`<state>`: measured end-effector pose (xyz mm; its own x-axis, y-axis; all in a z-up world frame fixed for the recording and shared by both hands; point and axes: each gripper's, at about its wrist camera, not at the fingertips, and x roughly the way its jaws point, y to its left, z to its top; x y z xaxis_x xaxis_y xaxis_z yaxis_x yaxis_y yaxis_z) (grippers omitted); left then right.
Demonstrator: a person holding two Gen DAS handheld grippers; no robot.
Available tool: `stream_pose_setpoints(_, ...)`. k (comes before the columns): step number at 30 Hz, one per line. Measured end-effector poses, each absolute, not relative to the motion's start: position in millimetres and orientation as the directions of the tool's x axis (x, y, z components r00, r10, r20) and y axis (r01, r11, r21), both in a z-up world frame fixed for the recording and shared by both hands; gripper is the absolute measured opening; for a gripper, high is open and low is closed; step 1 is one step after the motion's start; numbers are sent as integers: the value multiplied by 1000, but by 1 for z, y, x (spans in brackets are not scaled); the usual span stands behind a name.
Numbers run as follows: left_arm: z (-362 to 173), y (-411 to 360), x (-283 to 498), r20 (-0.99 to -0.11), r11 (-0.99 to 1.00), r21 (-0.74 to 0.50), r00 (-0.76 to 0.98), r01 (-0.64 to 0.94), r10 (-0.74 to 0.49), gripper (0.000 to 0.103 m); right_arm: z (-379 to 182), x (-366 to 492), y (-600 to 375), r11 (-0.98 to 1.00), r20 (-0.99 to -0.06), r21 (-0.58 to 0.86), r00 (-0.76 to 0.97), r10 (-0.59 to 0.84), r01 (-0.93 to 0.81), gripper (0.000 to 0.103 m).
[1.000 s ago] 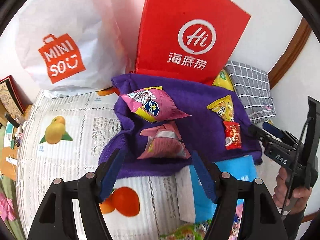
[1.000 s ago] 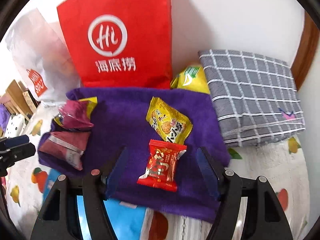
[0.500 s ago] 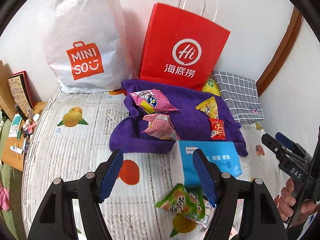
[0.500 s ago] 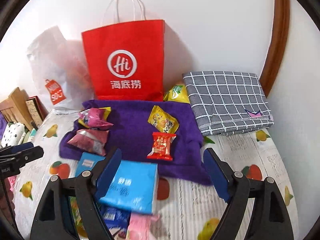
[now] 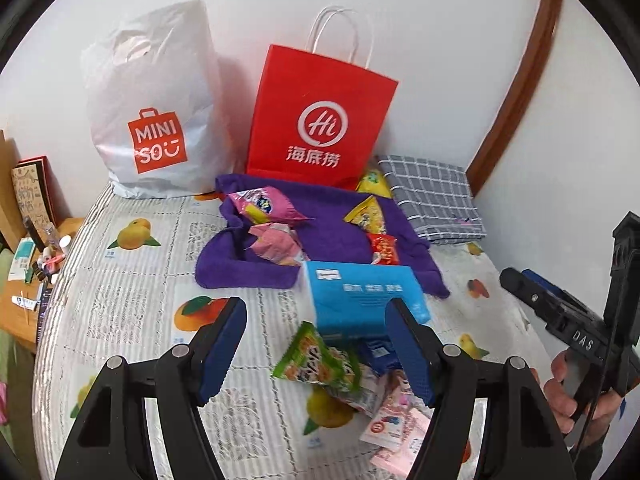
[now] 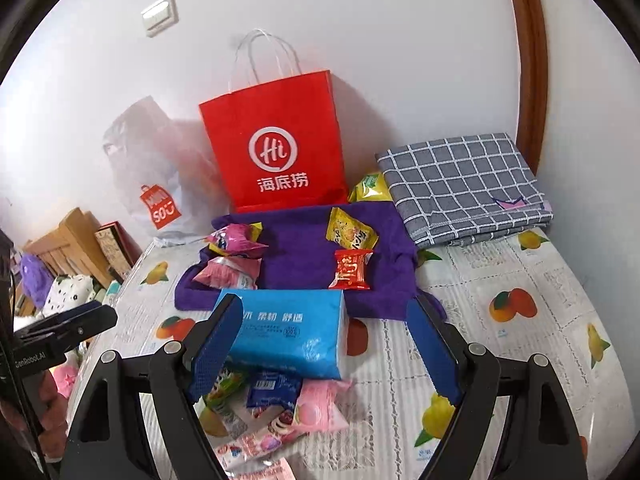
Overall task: Organize snacks
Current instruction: 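Move both grippers back toward the remaining snack pile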
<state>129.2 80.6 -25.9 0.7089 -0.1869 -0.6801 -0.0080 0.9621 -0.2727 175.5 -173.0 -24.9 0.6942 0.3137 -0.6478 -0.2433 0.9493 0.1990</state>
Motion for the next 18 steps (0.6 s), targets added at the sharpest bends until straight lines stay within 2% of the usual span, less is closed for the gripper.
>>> stream_pose_setpoints(5,-23,71,119,-665,959,-282,716,23,-213,70,-20,154,-171,945,-629,177,706,325,-277,83)
stream_pose_setpoints(10,-25,62,110,-672,972,-232,717,35,-187,70,-24,142,-173,948,-636,187,703,318,-258,83)
stream_pose_setpoints(18,-45,61,109,-715,972,-234,671,35,-197,70,-54,137,-179,976,-709,121,672,212,-179,83)
